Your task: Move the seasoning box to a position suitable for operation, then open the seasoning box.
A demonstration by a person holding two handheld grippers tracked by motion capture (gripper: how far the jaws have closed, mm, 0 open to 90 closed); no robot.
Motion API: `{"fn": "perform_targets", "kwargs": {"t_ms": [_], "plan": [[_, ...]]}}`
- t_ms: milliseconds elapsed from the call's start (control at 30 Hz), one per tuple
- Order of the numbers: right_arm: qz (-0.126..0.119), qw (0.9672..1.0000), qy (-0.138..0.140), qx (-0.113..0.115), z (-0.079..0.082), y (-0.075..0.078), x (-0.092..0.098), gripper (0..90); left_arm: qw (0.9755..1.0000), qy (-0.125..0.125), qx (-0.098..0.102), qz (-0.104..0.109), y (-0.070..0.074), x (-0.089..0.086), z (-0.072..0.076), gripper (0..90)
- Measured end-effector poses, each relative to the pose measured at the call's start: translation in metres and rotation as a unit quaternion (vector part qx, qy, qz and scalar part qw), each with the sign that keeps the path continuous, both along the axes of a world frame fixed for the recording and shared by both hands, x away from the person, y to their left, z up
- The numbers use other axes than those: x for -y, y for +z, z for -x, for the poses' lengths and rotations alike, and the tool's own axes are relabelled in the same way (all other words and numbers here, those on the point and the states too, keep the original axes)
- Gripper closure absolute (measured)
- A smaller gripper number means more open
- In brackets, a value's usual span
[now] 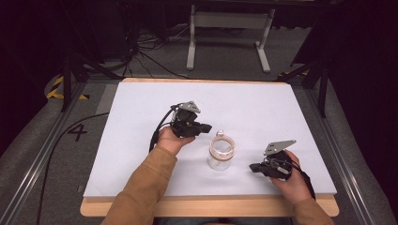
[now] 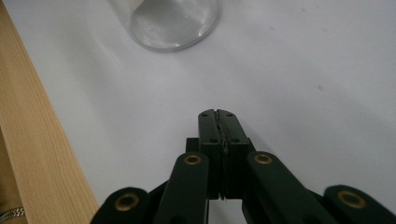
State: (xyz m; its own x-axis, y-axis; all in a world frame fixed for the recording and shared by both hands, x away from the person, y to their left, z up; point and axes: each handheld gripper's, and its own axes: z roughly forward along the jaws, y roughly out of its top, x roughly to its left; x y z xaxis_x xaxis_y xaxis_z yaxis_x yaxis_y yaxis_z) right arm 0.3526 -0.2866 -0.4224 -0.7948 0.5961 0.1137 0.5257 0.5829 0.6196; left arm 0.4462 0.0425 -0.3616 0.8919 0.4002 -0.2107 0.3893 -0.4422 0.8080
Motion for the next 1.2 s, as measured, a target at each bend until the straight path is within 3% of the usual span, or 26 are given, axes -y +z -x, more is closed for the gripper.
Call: {"fn": "perform_targets", "kwargs": {"t_ms": [167,300,600,767,1200], "plan": [[0.003,1.0000,0.004,-0.003,0.000,-0.001,-0.002,90.0,0.9996,0.005,0.020,0.019,0.006,0.007,0.008,89.4],[0.004,1.0000,0.007,0.001,0.001,0.000,-0.004,89.9,0.9984,0.019,0.042,0.034,0.002,0.014,0.012,89.4],[0.002,0.9998,0.017,0.008,0.004,0.001,-0.010,90.0,0.9978,0.039,0.031,0.044,-0.008,0.022,0.012,89.5],[0.004,0.9996,0.026,0.010,0.005,0.002,-0.015,90.0,0.9984,0.035,0.026,0.038,-0.012,0.025,0.011,89.5],[-0.014,0.9987,0.039,0.028,0.008,0.010,-0.029,89.9,0.9978,0.038,0.027,0.047,-0.014,0.025,0.008,87.9]]}}
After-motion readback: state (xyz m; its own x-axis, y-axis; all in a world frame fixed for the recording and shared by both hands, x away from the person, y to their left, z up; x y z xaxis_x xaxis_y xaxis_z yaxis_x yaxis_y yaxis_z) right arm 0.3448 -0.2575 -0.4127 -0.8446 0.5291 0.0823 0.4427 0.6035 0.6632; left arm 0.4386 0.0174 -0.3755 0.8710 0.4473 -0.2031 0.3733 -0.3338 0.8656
